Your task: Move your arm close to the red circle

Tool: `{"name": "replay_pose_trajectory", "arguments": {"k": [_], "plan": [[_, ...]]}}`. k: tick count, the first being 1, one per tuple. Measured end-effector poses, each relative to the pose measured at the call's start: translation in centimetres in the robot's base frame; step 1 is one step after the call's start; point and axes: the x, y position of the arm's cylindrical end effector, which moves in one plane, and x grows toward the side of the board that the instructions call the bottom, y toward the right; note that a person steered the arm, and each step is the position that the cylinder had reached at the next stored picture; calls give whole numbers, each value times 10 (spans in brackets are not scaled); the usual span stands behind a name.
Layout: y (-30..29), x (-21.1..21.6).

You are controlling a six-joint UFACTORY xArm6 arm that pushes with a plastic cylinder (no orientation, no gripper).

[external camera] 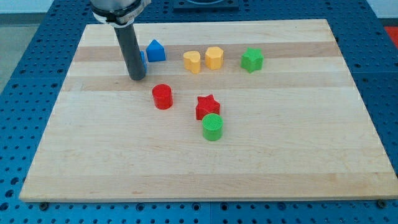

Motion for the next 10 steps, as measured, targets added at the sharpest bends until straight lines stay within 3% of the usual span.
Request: {"name": "replay_pose_trajectory", "arguments": {"k": [3,6,10], "plan": [[-48,3],[20,97],[9,52]]}}
